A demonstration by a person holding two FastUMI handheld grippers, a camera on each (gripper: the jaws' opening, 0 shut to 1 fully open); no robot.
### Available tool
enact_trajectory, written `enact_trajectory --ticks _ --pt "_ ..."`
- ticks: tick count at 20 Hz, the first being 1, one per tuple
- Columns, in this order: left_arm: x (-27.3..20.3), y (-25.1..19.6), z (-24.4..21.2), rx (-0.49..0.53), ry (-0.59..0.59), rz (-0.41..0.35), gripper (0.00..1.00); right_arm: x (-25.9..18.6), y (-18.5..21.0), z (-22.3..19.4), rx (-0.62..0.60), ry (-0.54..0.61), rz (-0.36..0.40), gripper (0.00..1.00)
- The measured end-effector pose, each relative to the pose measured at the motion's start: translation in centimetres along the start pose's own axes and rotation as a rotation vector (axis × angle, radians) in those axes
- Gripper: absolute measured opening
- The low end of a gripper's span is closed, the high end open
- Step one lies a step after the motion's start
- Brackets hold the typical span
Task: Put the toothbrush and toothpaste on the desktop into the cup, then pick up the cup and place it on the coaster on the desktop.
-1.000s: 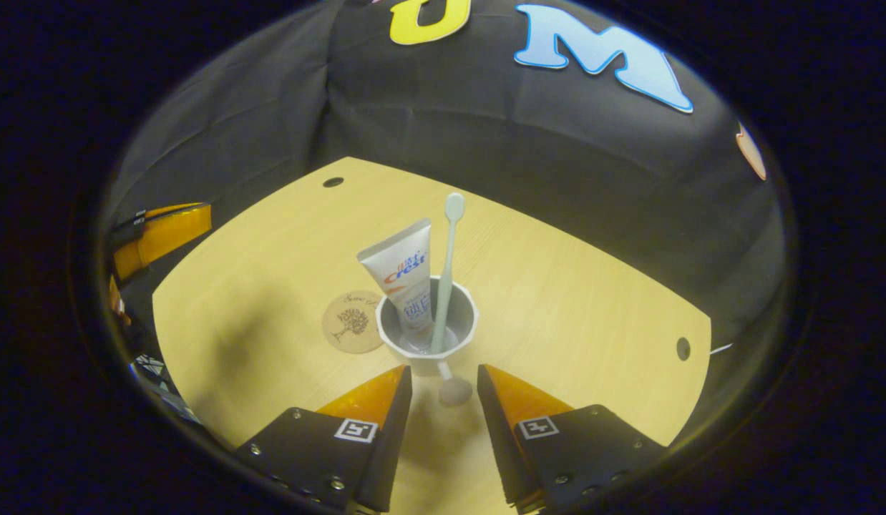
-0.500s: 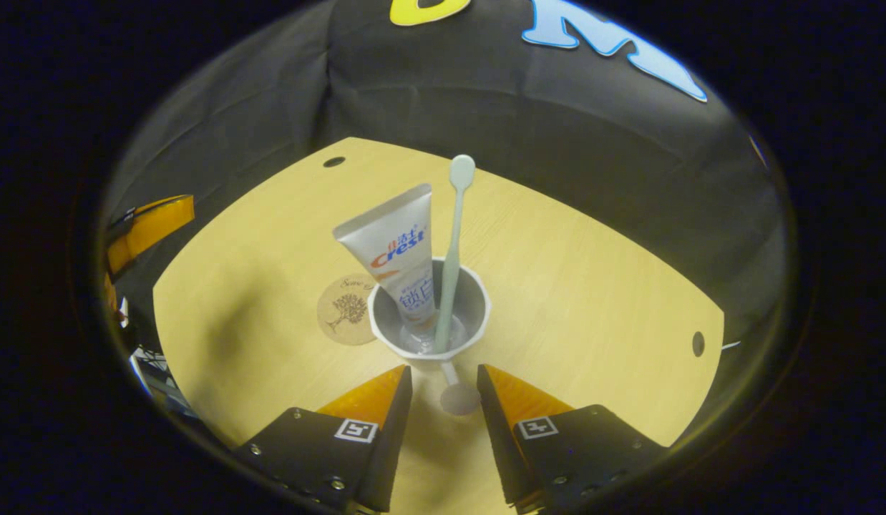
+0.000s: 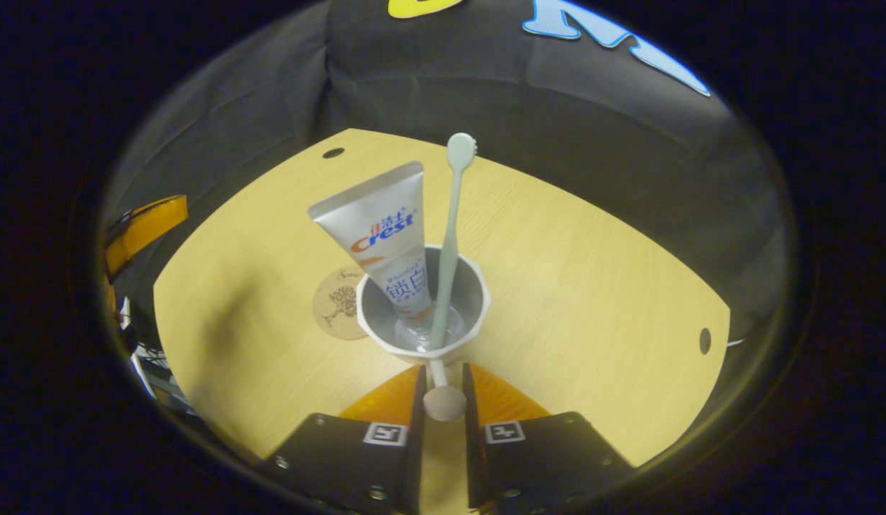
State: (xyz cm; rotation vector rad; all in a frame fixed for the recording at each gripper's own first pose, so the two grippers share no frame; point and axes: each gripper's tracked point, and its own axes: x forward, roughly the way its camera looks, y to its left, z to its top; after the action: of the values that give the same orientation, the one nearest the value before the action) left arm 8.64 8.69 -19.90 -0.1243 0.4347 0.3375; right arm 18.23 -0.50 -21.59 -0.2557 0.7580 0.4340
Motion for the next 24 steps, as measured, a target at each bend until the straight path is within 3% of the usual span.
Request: enact_trajectory --ticks 2,4,5,9,24 --pt "0.0 0.0 -0.2 -0.007 0.004 0.003 0.14 0.1 0.0 0.0 -0.007 0.003 -0.004 0.17" --pt "-0.1 0.0 -0.1 -0.011 0.005 0.005 0.14 -0.1 0.1 0.0 -0.005 0.003 -0.003 0.16" --pt "-0.1 0.1 -0.2 -0.011 0.004 0.008 0.14 0.1 0.0 0.0 -0.005 -0.003 -0.011 0.09" --pt "-0.1 0.3 -0.1 -0.01 -0.002 0.017 0.14 0.3 -0.1 0.3 -0.022 -0.024 -0.034 0.08" --pt "-0.7 1.1 -0.1 -0.018 -0.001 0.027 0.14 0.3 0.2 0.7 0.024 -0.103 0.039 0.08"
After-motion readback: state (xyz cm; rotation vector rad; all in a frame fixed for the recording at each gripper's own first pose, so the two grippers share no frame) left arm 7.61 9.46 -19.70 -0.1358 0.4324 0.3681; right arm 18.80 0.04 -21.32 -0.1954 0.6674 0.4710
